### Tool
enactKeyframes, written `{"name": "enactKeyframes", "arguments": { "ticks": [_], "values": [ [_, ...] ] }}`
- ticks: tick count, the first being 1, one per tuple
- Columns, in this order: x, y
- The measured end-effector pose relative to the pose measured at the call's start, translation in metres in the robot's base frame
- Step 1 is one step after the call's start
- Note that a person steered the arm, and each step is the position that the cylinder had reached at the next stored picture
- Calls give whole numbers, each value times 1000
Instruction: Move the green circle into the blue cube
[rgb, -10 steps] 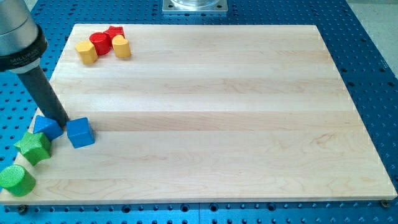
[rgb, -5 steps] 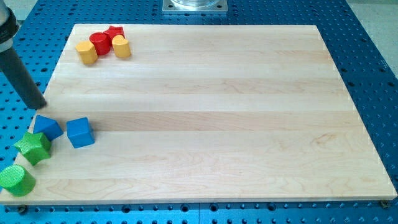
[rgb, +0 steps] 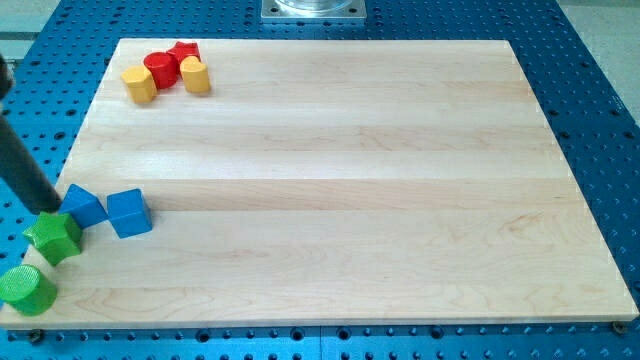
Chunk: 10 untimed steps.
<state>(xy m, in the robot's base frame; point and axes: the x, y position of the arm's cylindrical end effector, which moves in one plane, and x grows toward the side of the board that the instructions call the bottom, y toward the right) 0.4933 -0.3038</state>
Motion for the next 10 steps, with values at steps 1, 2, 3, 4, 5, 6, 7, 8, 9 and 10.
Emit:
{"name": "enactKeyframes", "arguments": {
  "ticks": [1, 2, 3, 4, 5, 6, 7, 8, 9, 10],
  "values": [
    [1, -1],
    [15, -1],
    [74, -1],
    [84, 0],
    [103, -1],
    [125, 1],
    [125, 8],
    [122, 58],
    [125, 75],
    [112, 100]
  ]
}}
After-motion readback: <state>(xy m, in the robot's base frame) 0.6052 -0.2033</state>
